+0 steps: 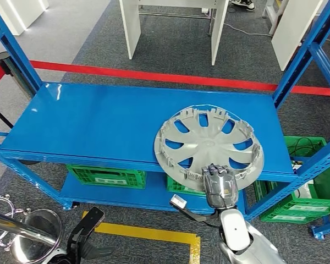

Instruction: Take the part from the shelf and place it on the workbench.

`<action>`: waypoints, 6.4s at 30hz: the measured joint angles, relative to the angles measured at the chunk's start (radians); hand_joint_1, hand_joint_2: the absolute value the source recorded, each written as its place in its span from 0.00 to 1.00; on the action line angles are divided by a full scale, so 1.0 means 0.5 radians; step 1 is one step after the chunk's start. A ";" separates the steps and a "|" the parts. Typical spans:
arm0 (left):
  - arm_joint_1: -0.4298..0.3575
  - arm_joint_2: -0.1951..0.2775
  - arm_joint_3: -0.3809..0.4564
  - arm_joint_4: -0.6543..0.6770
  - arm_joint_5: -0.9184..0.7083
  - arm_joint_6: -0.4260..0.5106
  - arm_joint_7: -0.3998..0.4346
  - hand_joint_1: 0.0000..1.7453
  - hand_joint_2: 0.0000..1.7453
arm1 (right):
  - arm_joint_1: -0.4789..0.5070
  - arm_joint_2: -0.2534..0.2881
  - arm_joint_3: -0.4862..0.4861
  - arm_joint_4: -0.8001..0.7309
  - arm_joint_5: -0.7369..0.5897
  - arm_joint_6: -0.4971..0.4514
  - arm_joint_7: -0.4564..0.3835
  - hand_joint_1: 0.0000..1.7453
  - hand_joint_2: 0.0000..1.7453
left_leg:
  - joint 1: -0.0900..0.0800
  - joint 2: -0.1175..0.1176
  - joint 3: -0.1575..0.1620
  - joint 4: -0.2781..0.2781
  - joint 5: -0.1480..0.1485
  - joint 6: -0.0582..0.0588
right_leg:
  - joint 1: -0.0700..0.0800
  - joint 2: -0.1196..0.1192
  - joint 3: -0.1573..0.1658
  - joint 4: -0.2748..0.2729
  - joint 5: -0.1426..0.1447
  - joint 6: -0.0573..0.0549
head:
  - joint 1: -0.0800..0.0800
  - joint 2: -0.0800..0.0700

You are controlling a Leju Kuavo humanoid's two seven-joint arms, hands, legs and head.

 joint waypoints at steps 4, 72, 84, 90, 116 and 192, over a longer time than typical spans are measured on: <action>0.011 -0.005 0.015 0.000 0.004 0.022 -0.047 0.00 1.00 | 0.065 0.000 -0.063 -0.151 -0.008 -0.106 -0.072 1.00 1.00 | 0.000 0.000 -0.001 0.000 0.000 0.000 | 0.000 -0.001 -0.001 0.000 0.000 0.000 | 0.000 0.000; -0.014 -0.051 0.073 0.094 0.035 -0.027 -0.355 0.00 0.00 | 0.155 -0.082 -0.084 -1.110 0.081 -0.283 -0.657 1.00 1.00 | 0.002 0.011 -0.026 -0.009 0.050 0.055 | -0.010 -0.002 -0.070 0.091 -0.061 0.047 | 0.003 0.000; 0.006 -0.072 0.153 0.094 0.082 0.006 -0.311 0.00 0.00 | 0.131 -0.169 -0.057 -1.193 0.094 -0.283 -0.554 1.00 1.00 | -0.011 0.013 -0.122 0.053 0.080 0.018 | 0.009 -0.007 -0.006 0.051 -0.005 -0.013 | 0.003 0.000; 0.008 -0.072 0.175 0.094 0.085 0.009 -0.304 0.00 0.00 | 0.124 -0.172 -0.053 -1.210 0.094 -0.283 -0.553 1.00 1.00 | 0.033 0.018 -0.277 0.464 -0.218 -0.077 | -0.024 -0.022 -0.069 0.000 0.051 -0.041 | -0.016 0.000; 0.237 -0.044 0.339 0.039 0.740 -0.056 -0.122 0.00 0.00 | 0.148 -0.359 -0.089 -1.555 0.114 -0.284 -0.331 1.00 1.00 | 0.010 0.035 -0.334 0.072 0.258 -0.027 | 0.027 -0.015 0.162 -0.044 -0.148 -0.021 | 0.009 0.000; -0.160 0.080 -0.432 0.555 1.065 0.200 -0.401 0.00 0.00 | 0.348 -0.446 -0.217 -1.709 0.115 -0.283 -0.305 1.00 1.00 | 0.053 0.036 -0.105 0.063 0.043 -0.058 | -0.002 -0.036 -0.096 0.031 0.056 0.023 | 0.027 0.000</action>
